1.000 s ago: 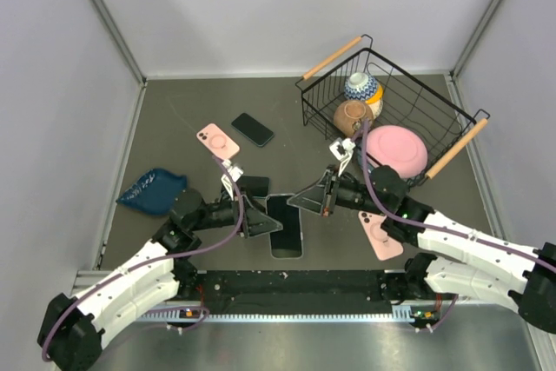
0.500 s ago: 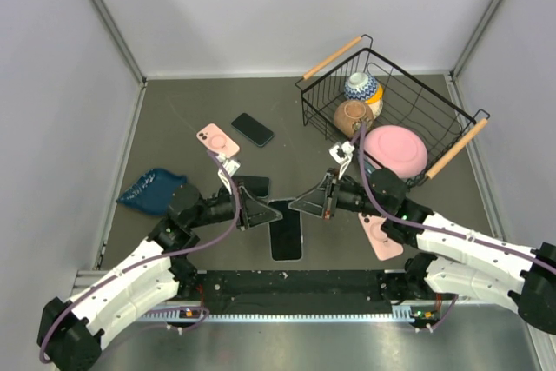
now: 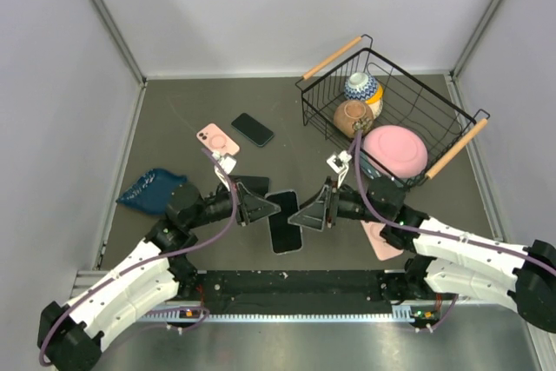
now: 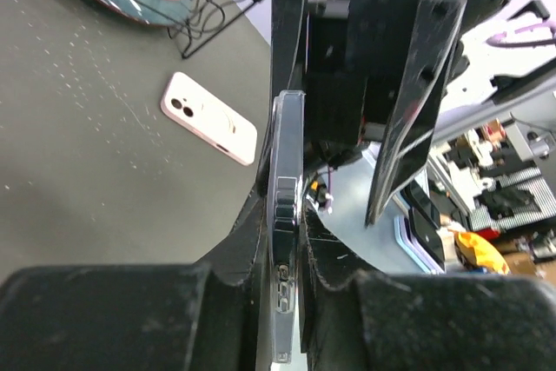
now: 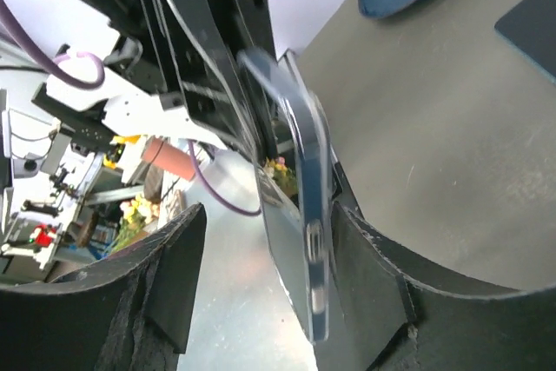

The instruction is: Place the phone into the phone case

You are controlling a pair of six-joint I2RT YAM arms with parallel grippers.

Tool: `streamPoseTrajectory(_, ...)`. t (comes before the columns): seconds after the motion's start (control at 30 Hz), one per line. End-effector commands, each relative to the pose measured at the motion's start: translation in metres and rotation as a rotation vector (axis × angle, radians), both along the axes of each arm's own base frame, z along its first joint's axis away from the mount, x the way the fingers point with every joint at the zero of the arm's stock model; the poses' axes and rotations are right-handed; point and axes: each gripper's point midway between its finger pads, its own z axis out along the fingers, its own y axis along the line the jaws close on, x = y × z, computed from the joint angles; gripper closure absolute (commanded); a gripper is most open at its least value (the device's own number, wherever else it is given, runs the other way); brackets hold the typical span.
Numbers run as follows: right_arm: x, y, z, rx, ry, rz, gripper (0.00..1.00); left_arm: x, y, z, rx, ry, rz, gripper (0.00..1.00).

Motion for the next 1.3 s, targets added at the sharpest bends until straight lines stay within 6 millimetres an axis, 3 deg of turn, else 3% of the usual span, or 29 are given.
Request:
streamPoseTrajectory(0.0,-0.023,0.0,-0.006,0.044,-0.001,0.104,0.41,0.011,0.007,0.039,-0.125,-0.081,0.091,1.0)
streamPoseTrajectory(0.17,-0.032,0.001,-0.017,0.053,0.003,0.15,0.44,0.015,0.007,0.04,-0.144,-0.067,0.109,1.0)
streamPoseTrajectory(0.27,-0.03,0.002,-0.016,0.062,0.002,0.141,0.58,0.019,0.005,0.033,-0.138,-0.044,0.118,1.0)
streamPoseTrajectory(0.4,-0.022,0.003,-0.016,0.067,0.024,0.094,0.99,0.024,0.004,0.025,-0.133,-0.027,0.127,1.0)
streamPoseTrajectory(0.6,-0.014,0.0,-0.019,0.054,0.065,0.026,1.0,0.029,0.003,0.011,-0.084,-0.014,0.14,1.0)
streamPoseTrajectory(0.7,-0.007,-0.003,-0.023,0.018,0.074,-0.018,1.0,0.033,0.005,0.007,-0.044,-0.013,0.159,0.78)
streamPoseTrajectory(0.73,-0.005,-0.003,-0.026,0.001,0.081,-0.033,1.0,0.035,0.006,0.011,-0.033,-0.02,0.175,0.66)
streamPoseTrajectory(0.77,-0.003,-0.004,-0.03,-0.03,0.087,-0.046,1.0,0.04,0.01,0.001,0.017,-0.011,0.213,0.47)
streamPoseTrajectory(0.83,0.002,-0.007,-0.036,-0.068,0.102,-0.082,1.0,0.045,0.018,0.007,0.048,-0.028,0.263,0.36)
streamPoseTrajectory(0.87,0.006,-0.007,-0.035,-0.089,0.097,-0.099,1.0,0.05,0.025,-0.004,0.107,-0.02,0.309,0.28)
streamPoseTrajectory(0.9,0.011,-0.012,-0.057,-0.182,0.141,-0.145,1.0,0.053,0.029,0.006,0.109,-0.043,0.337,0.26)
streamPoseTrajectory(0.93,0.015,-0.014,-0.064,-0.22,0.152,-0.167,1.0,0.054,0.033,0.008,0.124,-0.056,0.357,0.23)
streamPoseTrajectory(0.97,0.023,-0.016,-0.068,-0.254,0.147,-0.208,1.0,0.059,0.042,-0.002,0.187,-0.047,0.407,0.19)
streamPoseTrajectory(1.03,0.028,-0.018,-0.089,-0.337,0.173,-0.23,1.0,0.063,0.052,0.005,0.22,-0.079,0.455,0.16)
streamPoseTrajectory(1.27,0.045,-0.012,-0.121,-0.471,0.23,-0.276,1.0,0.072,0.082,0.004,0.388,-0.143,0.567,0.1)
